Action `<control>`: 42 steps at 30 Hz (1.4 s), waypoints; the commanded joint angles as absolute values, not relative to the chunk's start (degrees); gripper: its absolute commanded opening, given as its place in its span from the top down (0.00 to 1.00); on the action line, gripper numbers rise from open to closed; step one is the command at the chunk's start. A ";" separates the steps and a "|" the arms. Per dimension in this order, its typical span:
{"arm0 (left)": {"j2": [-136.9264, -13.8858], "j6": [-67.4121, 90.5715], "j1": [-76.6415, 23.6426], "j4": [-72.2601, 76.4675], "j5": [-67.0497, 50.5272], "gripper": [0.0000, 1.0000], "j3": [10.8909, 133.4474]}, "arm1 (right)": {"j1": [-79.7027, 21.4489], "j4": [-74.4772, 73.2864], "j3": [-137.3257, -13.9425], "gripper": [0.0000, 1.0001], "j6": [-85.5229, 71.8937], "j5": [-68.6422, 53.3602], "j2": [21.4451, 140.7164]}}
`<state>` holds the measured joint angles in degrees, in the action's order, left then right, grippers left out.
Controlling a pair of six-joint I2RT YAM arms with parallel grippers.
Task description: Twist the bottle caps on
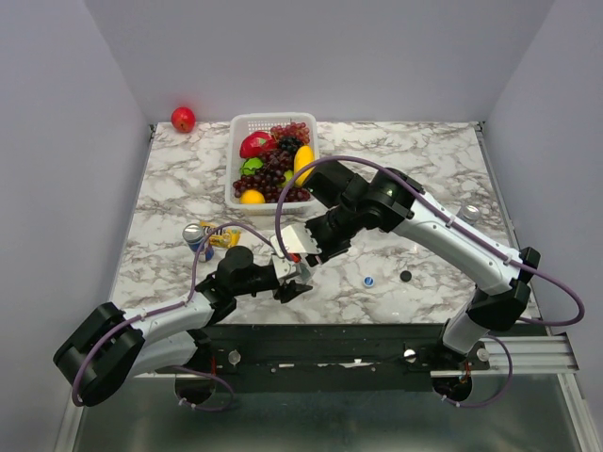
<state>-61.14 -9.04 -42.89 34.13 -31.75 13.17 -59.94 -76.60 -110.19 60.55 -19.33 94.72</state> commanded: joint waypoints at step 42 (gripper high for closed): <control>-59.06 -13.01 -43.59 40.08 -31.82 1.00 12.04 | -61.08 -78.39 -108.63 0.68 57.66 -17.67 98.17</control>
